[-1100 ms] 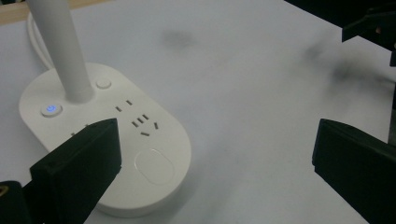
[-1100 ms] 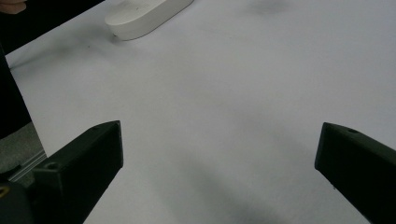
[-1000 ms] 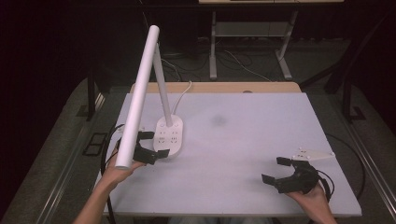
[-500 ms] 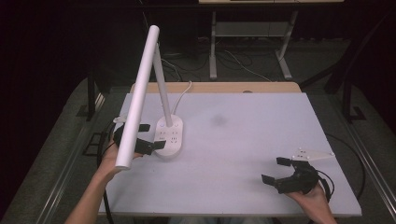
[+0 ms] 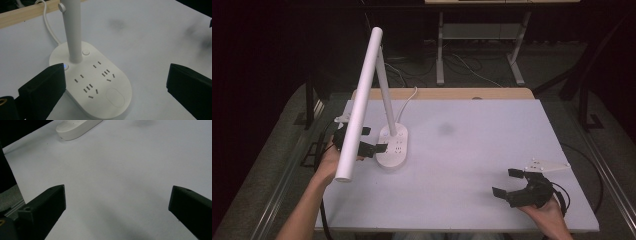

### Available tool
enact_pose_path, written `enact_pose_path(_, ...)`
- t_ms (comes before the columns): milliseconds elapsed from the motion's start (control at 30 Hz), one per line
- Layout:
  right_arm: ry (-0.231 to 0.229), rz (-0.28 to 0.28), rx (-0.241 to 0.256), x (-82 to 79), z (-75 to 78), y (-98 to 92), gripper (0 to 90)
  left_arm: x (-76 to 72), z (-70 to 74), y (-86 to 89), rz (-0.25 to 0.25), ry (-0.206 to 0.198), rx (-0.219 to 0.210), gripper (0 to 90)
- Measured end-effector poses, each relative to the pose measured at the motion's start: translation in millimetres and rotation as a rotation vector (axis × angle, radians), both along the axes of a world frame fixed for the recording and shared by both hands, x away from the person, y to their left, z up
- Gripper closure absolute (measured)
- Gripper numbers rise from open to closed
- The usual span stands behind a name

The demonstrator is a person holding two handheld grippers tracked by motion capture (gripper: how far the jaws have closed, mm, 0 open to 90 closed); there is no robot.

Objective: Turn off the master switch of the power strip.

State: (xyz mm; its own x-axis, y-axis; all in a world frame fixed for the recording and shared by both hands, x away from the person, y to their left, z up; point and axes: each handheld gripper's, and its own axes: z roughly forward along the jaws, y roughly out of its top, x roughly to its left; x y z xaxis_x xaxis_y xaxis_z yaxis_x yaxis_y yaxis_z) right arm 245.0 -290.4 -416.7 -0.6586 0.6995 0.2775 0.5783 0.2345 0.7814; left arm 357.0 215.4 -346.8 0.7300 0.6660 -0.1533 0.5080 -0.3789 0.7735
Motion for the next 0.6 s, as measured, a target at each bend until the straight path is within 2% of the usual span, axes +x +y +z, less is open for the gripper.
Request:
enact_pose_path(200,-0.001,0.002,-0.002,0.0,-0.2,0.0,0.4,10.4,2.4,0.7,0.013,0.003,0.019,1.9)
enact_pose_path(600,-0.006,0.004,-0.009,-0.1,-0.3,-1.1,0.4,34.7,-7.5,2.7,0.032,0.025,0.068,3.4)
